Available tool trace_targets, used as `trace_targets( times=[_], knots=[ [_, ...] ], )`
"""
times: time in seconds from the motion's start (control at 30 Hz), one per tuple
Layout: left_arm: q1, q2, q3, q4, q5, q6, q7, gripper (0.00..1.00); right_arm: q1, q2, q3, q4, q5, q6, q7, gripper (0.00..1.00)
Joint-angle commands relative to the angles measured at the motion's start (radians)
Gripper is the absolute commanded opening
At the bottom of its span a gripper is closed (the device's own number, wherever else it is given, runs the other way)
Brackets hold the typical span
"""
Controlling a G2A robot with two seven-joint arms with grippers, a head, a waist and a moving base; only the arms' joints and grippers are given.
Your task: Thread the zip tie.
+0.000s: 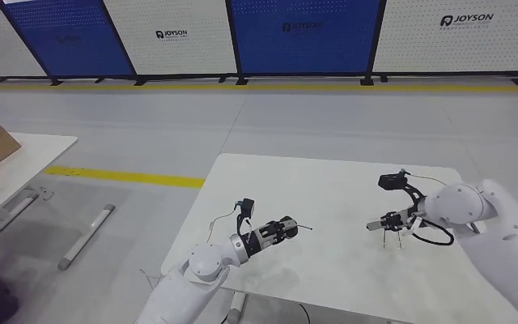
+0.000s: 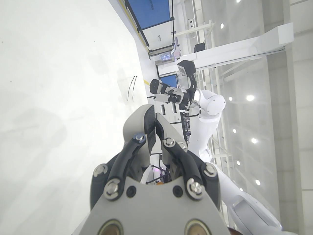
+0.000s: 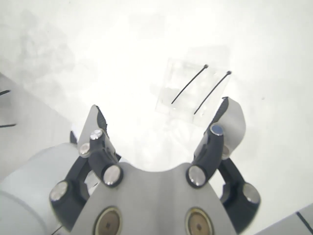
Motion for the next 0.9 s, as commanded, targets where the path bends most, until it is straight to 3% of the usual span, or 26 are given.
trace_targets(
  times=[0.0,0.3,0.4,0.63,0.7,0.87],
  knots=[
    [0.000,0.000,0.000,0.000,0.000,0.000,0.000,0.00,0.031,-0.016,-0.033,0.041,0.008,0.019,0.017,1.00],
    [0.000,0.000,0.000,0.000,0.000,0.000,0.000,0.00,0.042,-0.022,-0.044,0.054,0.012,0.019,0.017,1.00],
    [0.000,0.000,0.000,0.000,0.000,0.000,0.000,0.00,0.026,-0.023,-0.052,0.040,-0.036,0.081,-0.024,1.00],
    [0.000,0.000,0.000,0.000,0.000,0.000,0.000,0.00,0.022,-0.023,-0.042,0.034,-0.058,0.146,-0.019,0.98],
    [0.000,0.000,0.000,0.000,0.000,0.000,0.000,0.00,0.021,-0.024,-0.041,0.035,-0.064,0.164,-0.020,0.49],
    [0.000,0.000,0.000,0.000,0.000,0.000,0.000,0.00,0.026,-0.028,-0.043,0.055,-0.069,0.173,0.007,0.40]
  ],
)
